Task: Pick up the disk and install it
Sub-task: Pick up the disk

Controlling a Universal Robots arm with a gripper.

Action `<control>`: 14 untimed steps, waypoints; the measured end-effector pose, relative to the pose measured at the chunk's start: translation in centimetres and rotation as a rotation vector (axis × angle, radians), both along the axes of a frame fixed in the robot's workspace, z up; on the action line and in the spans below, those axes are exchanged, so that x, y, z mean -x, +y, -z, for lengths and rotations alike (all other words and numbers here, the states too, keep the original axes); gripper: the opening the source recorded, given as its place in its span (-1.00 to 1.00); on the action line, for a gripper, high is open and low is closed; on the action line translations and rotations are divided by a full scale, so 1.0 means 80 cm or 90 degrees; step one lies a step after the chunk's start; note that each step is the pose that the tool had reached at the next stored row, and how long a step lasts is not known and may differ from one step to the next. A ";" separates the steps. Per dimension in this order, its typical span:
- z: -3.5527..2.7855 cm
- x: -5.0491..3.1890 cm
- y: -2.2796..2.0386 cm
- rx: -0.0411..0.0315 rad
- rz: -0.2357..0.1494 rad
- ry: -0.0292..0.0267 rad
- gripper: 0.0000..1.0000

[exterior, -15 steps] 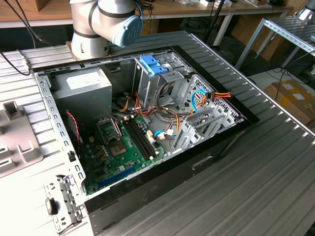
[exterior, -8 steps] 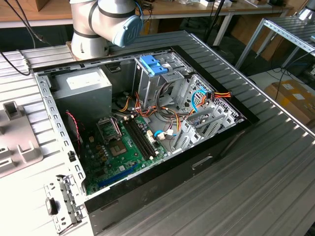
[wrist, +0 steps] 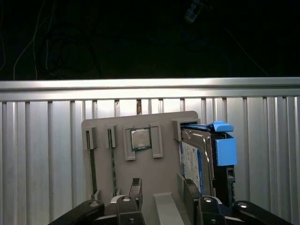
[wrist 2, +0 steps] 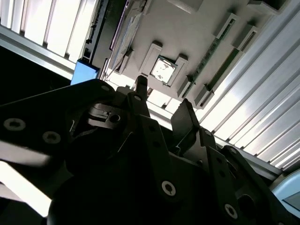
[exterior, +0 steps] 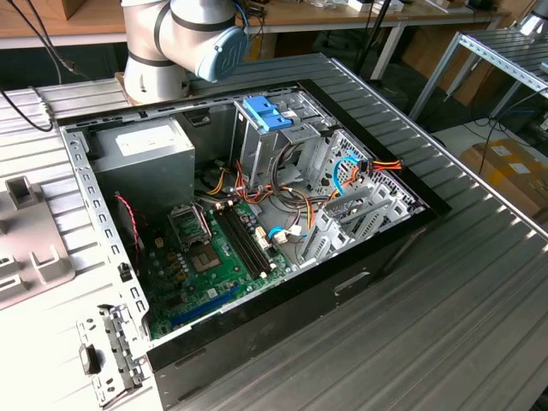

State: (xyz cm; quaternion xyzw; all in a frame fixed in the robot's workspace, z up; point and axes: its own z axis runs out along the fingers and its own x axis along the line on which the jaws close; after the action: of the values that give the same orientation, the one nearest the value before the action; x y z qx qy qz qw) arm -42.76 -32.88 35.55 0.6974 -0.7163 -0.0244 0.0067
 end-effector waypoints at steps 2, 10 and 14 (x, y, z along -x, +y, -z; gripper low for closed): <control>0.0003 0.000 0.0002 0.0000 0.000 0.0000 -0.04; 0.0017 0.000 0.0008 0.0000 0.000 -0.0001 -0.04; 0.0023 0.000 0.0008 0.0000 0.000 0.0000 -0.04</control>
State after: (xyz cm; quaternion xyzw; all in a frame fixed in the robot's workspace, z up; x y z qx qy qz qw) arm -42.76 -32.82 35.37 0.6974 -0.7162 -0.0244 0.0067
